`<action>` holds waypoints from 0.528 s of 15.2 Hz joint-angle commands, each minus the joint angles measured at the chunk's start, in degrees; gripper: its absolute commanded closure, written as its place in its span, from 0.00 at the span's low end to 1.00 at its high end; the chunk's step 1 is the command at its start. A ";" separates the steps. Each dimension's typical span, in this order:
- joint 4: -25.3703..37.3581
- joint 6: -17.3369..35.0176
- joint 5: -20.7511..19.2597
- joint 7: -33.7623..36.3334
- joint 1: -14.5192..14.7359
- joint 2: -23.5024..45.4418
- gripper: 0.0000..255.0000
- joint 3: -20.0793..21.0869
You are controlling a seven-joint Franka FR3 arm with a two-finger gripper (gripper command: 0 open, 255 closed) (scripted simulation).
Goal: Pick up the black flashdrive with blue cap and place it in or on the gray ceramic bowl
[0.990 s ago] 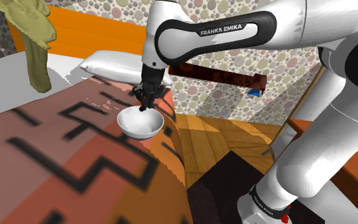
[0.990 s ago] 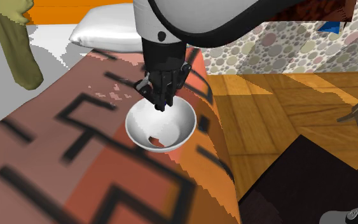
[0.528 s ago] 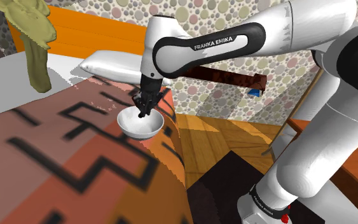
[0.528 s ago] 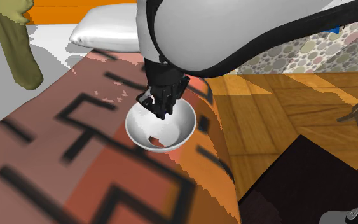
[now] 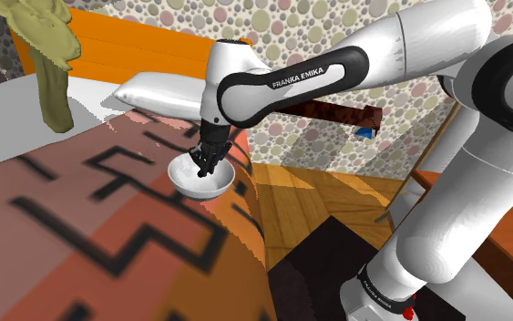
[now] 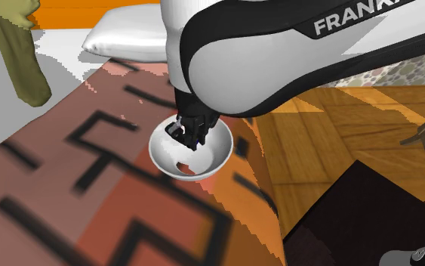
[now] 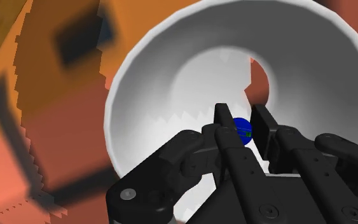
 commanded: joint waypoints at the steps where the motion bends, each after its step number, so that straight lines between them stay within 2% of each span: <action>1: -0.09 0.12 -0.01 0.00 0.00 0.02 1.00 0.00; 5: -0.08 0.11 -0.01 0.00 0.00 0.02 1.00 0.00; 6: -0.08 0.11 -0.01 0.00 0.00 0.02 0.00 0.00; 8: -0.08 0.11 -0.01 0.00 0.00 0.02 0.00 0.00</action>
